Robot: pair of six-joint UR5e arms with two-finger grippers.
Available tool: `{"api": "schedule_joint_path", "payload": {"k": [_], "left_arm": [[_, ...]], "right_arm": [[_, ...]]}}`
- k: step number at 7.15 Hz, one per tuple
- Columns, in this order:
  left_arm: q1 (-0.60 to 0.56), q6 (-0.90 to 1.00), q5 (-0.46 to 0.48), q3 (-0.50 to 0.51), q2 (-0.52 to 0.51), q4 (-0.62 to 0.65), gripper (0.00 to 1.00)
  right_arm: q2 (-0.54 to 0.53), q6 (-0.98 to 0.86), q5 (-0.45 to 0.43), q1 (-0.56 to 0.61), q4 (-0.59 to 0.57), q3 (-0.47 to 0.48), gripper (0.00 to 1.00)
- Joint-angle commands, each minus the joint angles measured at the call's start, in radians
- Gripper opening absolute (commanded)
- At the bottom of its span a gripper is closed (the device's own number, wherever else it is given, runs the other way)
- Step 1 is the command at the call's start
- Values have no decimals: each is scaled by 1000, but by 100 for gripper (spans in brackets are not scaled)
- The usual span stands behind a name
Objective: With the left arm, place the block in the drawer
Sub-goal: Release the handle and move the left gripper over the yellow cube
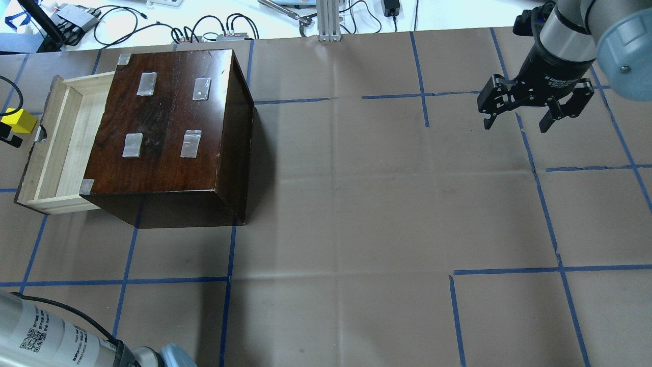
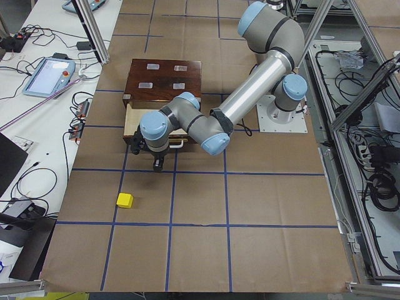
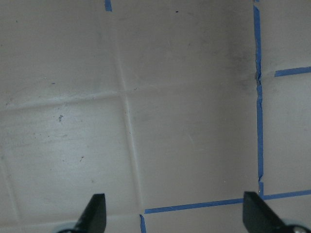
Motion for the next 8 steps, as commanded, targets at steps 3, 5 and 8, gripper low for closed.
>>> {"api": "schedule_joint_path", "payload": {"k": [3,5,8], "left_arm": [[1,-1,27,127,-26,-18,99],[2,0,27,296,-148,-26,99],[4,2,22,603,-372,-82,99]], "right_arm": [[0,0,0,0,0,1,100],[0,0,0,0,0,1,100],[0,0,0,0,0,1,100]]}}
